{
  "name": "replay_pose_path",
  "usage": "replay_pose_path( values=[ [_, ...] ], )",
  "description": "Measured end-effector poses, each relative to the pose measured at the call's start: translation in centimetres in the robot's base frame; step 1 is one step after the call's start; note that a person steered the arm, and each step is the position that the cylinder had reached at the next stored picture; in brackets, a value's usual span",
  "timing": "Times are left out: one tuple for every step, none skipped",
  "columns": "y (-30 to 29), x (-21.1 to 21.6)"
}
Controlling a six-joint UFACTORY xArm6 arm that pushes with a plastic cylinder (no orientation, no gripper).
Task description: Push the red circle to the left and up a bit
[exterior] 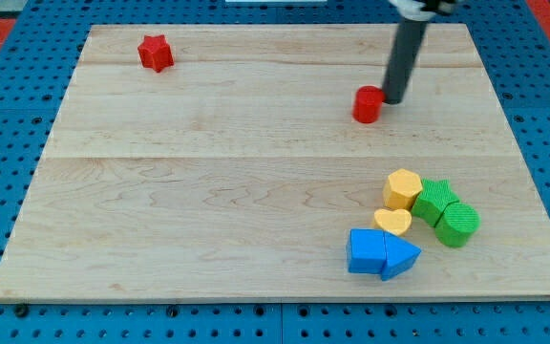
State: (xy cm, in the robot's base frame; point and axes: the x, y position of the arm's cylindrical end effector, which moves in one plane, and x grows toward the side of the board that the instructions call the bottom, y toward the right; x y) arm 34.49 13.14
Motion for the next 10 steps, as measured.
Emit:
replay_pose_path(
  values=[
    [0.9, 1.1],
    [0.2, 2.9],
    [-5.2, 2.4],
    [-11.8, -1.8],
    [-18.0, -5.7],
    [-20.1, -5.8],
    [-20.4, -4.4],
    [-22.9, -4.4],
    [-24.2, -4.4],
    [-24.3, -4.4]
  ],
)
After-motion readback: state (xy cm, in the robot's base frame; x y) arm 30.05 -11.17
